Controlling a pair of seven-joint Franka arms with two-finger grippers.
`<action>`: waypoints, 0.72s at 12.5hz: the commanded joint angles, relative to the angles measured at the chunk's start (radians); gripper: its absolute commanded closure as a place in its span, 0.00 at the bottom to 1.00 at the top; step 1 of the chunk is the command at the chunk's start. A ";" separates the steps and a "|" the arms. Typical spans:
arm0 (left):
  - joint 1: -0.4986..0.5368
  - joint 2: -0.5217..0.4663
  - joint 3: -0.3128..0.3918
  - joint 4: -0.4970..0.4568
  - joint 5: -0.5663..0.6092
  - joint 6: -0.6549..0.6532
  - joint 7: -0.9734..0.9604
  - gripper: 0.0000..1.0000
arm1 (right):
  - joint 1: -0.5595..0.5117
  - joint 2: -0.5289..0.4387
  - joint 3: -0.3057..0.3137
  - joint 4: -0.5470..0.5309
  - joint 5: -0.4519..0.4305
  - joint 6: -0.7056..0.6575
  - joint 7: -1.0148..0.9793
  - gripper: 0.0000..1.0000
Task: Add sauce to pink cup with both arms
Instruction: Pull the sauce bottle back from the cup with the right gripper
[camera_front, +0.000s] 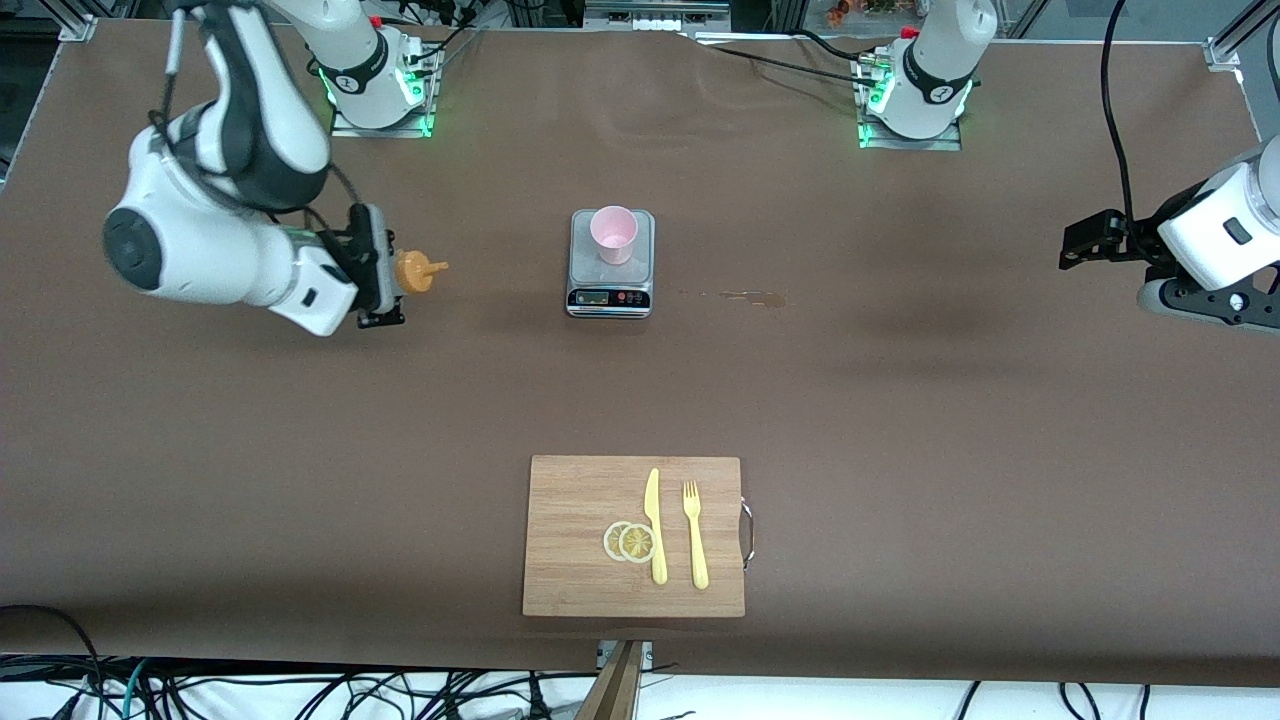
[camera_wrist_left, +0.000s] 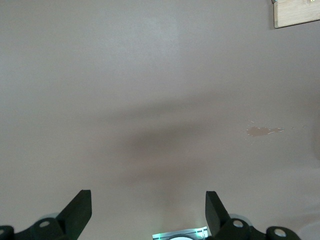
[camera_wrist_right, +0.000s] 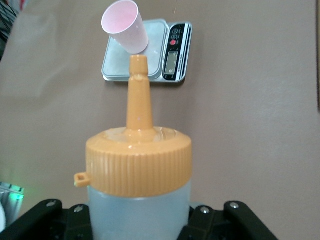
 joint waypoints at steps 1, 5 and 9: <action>0.004 0.016 -0.004 0.037 0.021 -0.028 0.021 0.00 | -0.020 0.064 -0.097 0.008 0.165 -0.079 -0.202 0.98; 0.004 0.016 -0.004 0.037 0.021 -0.028 0.021 0.00 | -0.033 0.207 -0.265 0.009 0.358 -0.238 -0.501 0.99; 0.004 0.016 -0.004 0.037 0.019 -0.028 0.021 0.00 | -0.078 0.447 -0.380 0.174 0.480 -0.509 -0.678 0.97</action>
